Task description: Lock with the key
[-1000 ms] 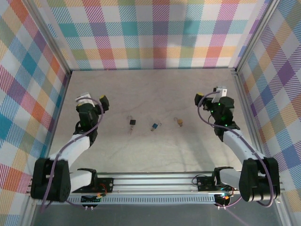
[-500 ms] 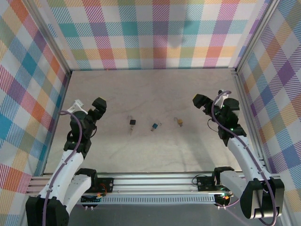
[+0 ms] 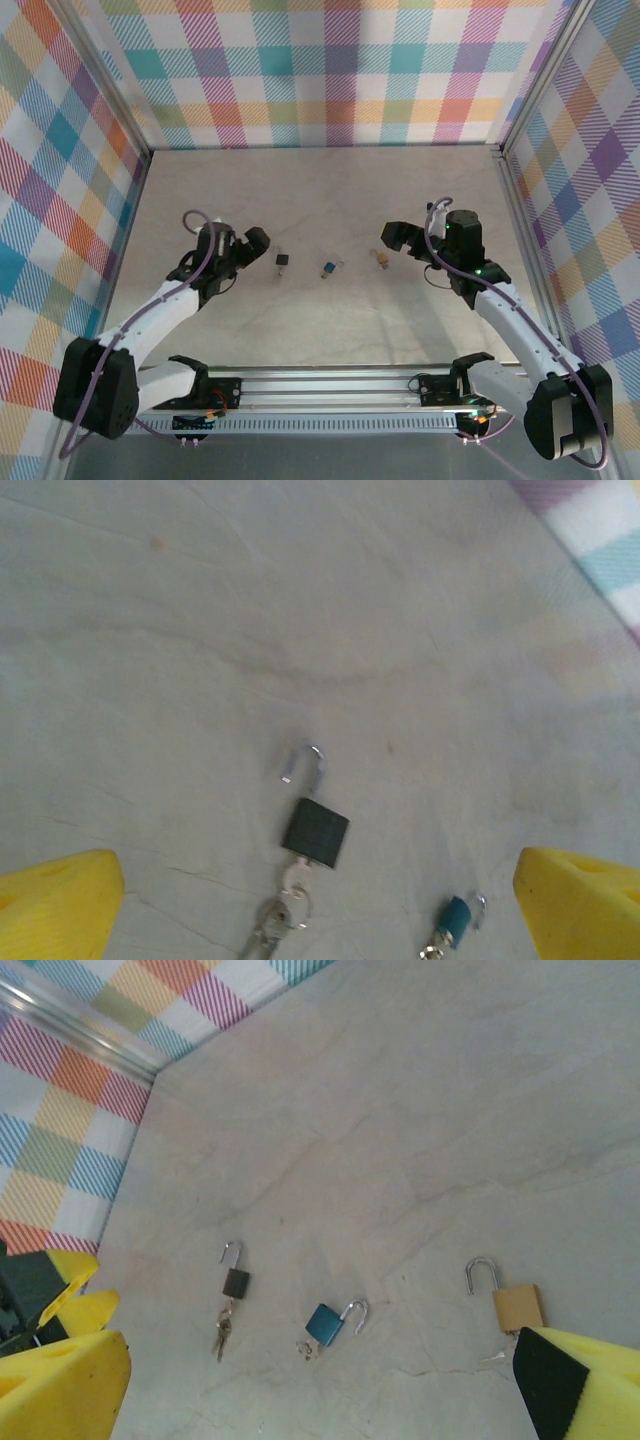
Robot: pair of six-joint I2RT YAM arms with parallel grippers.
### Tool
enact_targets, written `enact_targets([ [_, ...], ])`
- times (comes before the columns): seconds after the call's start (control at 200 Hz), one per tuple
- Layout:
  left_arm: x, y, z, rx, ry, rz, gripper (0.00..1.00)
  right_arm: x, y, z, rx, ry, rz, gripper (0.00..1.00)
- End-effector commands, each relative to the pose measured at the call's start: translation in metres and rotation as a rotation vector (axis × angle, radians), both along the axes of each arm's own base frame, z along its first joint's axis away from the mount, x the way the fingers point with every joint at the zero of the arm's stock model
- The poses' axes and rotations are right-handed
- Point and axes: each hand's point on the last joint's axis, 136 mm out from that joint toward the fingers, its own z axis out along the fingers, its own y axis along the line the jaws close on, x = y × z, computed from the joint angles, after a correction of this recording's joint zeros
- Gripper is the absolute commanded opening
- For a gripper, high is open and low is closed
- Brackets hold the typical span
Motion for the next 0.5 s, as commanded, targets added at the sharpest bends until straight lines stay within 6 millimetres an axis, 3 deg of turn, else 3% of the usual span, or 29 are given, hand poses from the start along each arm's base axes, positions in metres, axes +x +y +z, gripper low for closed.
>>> enact_targets([
  [0.0,0.003,-0.013,-0.007,0.060,0.032,-0.043,1.00,0.001,0.011,0.001,-0.044,-0.027,0.049,0.99],
  [0.22,0.018,-0.022,-0.029,0.111,0.106,-0.064,1.00,-0.004,0.028,-0.005,-0.066,-0.036,0.104,0.99],
  [0.495,0.039,-0.026,-0.051,0.217,0.174,-0.100,0.90,-0.013,0.038,-0.001,-0.080,-0.086,0.138,0.99],
])
